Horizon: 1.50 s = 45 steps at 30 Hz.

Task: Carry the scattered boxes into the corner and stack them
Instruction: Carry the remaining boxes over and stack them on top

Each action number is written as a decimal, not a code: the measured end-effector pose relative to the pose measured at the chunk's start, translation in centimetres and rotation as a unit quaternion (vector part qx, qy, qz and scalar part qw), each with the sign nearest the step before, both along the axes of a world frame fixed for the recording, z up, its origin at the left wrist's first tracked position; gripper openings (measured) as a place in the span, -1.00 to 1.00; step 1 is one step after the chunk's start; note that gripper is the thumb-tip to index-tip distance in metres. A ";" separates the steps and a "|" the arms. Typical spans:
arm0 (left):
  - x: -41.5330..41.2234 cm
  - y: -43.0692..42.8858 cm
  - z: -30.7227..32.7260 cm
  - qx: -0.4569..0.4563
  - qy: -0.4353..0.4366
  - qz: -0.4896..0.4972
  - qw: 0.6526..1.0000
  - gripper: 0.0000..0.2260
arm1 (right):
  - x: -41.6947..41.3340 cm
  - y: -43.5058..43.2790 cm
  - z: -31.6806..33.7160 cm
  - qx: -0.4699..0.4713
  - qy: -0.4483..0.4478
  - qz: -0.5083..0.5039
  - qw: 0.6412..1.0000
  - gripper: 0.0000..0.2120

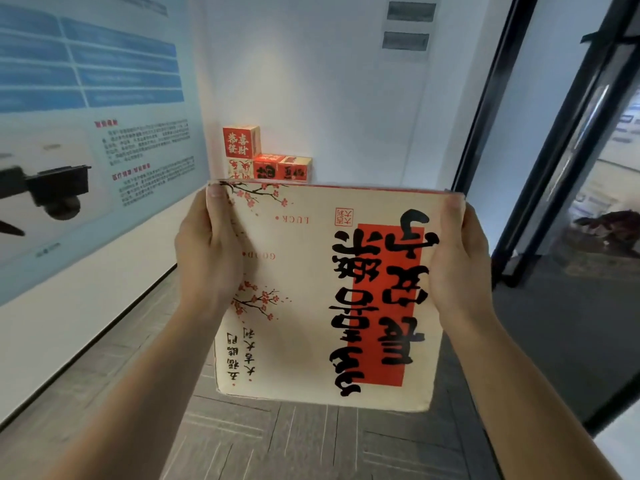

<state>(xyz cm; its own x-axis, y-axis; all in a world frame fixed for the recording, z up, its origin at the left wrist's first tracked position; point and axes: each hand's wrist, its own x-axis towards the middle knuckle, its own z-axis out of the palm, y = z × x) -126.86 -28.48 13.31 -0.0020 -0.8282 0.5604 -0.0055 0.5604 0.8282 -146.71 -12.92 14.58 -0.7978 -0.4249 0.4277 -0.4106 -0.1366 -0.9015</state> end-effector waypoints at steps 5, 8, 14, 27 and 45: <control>-4.5 -9.7 -0.6 -0.013 -0.012 0.032 0.999 -0.55 | -5.3 -10.6 -0.9 -0.016 -0.016 0.033 0.999 -0.56; -7.6 -15.7 0.0 -0.013 -0.015 0.046 0.999 -0.55 | -9.0 -17.5 -0.4 -0.024 -0.023 0.043 0.998 -0.55; -11.1 -26.1 1.8 0.000 -0.014 0.069 0.998 -0.55 | -13.5 -29.5 1.3 -0.005 -0.031 0.094 0.995 -0.37; -19.9 -55.5 -0.8 -0.031 -0.004 0.072 0.997 -0.53 | -22.1 -57.9 -0.3 0.002 -0.029 0.079 0.996 -0.53; -36.1 -99.1 -2.5 0.021 0.000 0.046 0.999 -0.50 | -37.9 -101.2 -2.1 0.004 -0.058 0.059 0.997 -0.51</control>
